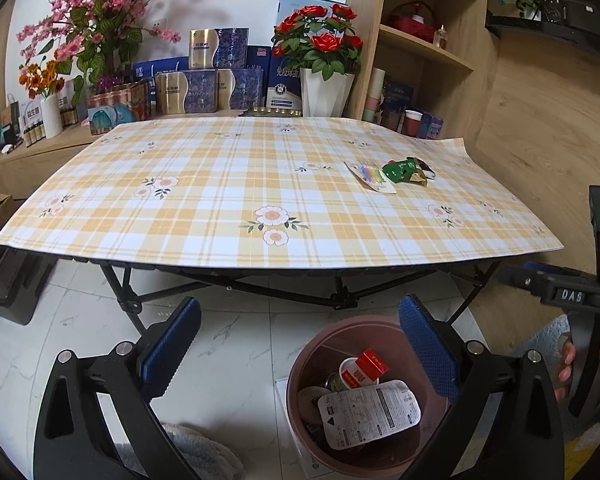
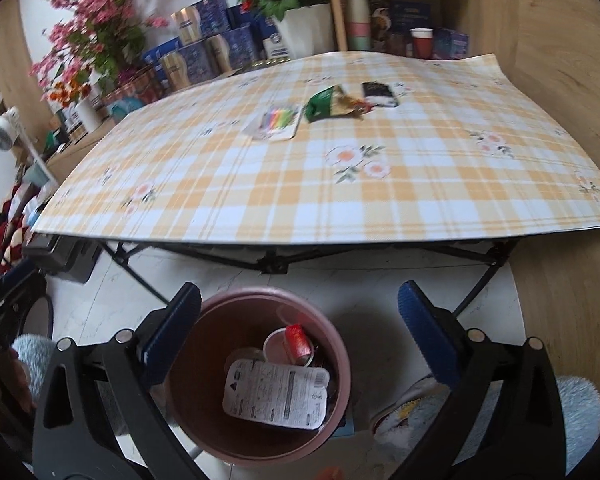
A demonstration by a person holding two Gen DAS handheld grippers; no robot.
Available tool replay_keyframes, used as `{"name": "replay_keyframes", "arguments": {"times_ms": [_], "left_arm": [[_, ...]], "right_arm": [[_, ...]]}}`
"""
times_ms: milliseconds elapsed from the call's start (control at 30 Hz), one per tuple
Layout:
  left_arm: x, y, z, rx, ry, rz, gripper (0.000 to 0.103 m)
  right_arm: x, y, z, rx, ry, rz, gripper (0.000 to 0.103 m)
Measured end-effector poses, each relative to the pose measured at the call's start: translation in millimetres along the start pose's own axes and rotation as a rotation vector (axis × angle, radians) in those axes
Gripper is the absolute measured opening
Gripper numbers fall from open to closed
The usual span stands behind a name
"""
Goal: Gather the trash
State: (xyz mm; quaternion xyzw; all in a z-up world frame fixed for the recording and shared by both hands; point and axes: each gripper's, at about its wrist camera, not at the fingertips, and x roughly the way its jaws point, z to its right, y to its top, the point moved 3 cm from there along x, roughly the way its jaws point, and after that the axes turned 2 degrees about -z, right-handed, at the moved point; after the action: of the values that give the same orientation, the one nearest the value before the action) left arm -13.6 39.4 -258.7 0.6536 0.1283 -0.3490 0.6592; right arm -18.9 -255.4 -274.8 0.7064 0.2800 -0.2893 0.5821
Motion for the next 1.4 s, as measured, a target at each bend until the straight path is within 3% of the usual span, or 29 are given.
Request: {"name": "replay_keyframes", "arguments": {"times_ms": [233,733,1167,1400], "left_arm": [[9.1,21.5,-0.1,-0.001,-0.008,0.004,0.097],[46.1,82.4,17.7,-0.012,-0.039,-0.011,0.097],[147.2,127.5,69.1,0.016,-0.164,-0.122,0.097],[223.0,156.1,99.9,0.020,-0.196,-0.185,0.075]], "right_arm": [[-2.6,25.1,17.5,0.037,-0.050,0.047,0.097],[5.3,66.5,58.2,0.067,-0.046,0.081,0.097],[38.3,86.8,93.9,0.122,-0.067,0.052,0.097],[55.6,95.2,101.6,0.144,-0.050,0.033,0.097]]}}
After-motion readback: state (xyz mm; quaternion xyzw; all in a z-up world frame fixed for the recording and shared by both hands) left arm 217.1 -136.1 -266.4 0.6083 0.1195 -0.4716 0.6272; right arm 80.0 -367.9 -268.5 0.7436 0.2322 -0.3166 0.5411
